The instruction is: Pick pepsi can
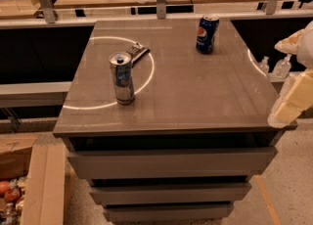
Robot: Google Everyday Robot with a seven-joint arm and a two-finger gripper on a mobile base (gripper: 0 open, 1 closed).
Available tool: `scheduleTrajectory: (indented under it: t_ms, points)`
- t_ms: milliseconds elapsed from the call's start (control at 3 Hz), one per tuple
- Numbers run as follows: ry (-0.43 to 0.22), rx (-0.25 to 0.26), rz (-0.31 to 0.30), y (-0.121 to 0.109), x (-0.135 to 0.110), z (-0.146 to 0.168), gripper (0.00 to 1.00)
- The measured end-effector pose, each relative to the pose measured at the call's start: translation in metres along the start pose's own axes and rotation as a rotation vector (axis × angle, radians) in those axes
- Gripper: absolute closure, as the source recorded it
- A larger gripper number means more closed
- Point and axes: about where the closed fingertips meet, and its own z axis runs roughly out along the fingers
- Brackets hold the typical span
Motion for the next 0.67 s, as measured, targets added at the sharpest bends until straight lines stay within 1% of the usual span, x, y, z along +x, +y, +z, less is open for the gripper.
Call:
scheduleTrajectory:
  t_ms: [333,667]
  points:
    - [-0.144,0.078,0.147,-0.035,0.024,0.020,0.00]
    - [-0.264,0.171,0.233,-0.083,0.041,0.040,0.00]
